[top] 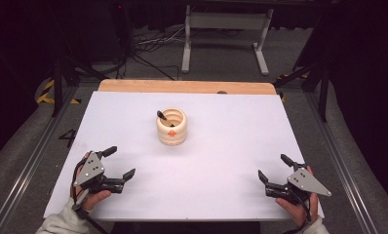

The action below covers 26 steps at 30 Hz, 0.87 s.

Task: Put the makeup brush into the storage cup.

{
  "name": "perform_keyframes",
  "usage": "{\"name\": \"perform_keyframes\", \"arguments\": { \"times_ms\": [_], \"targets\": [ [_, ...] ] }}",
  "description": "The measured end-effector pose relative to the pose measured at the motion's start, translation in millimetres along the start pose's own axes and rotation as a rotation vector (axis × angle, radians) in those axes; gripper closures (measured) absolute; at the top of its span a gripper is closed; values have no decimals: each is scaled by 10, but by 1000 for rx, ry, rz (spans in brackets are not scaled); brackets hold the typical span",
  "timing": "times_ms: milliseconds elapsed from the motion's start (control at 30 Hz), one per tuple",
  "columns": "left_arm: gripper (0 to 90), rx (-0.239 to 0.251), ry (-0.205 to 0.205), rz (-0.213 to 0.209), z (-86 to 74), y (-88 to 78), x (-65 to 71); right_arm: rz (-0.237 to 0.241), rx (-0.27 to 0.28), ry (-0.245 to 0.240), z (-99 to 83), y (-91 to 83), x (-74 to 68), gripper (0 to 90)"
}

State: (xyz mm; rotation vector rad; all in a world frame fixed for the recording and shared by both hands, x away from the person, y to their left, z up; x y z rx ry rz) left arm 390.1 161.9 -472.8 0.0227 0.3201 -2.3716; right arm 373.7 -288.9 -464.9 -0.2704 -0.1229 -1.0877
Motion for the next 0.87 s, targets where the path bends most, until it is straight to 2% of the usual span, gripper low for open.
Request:
{"name": "perform_keyframes", "arguments": {
  "times_ms": [567, 867],
  "targets": [
    [60, -11, -3, 0, -13, 45, -4, 1, -5, 2, -16, -4, 14, 86],
    [60, -7, -15, 8, -8, 54, -9, 6, 2, 20, -13, -6, 28, 79]
  ]
}}
Point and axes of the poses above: each handheld gripper's, and its own axes: y roughly forward along the jaws, z roughly out of its top, x roughly to its right, the point moved 10 cm from there along y, roughly forward along the jaws, and after that the axes turned 5 degrees about x, right-handed, at the moved point
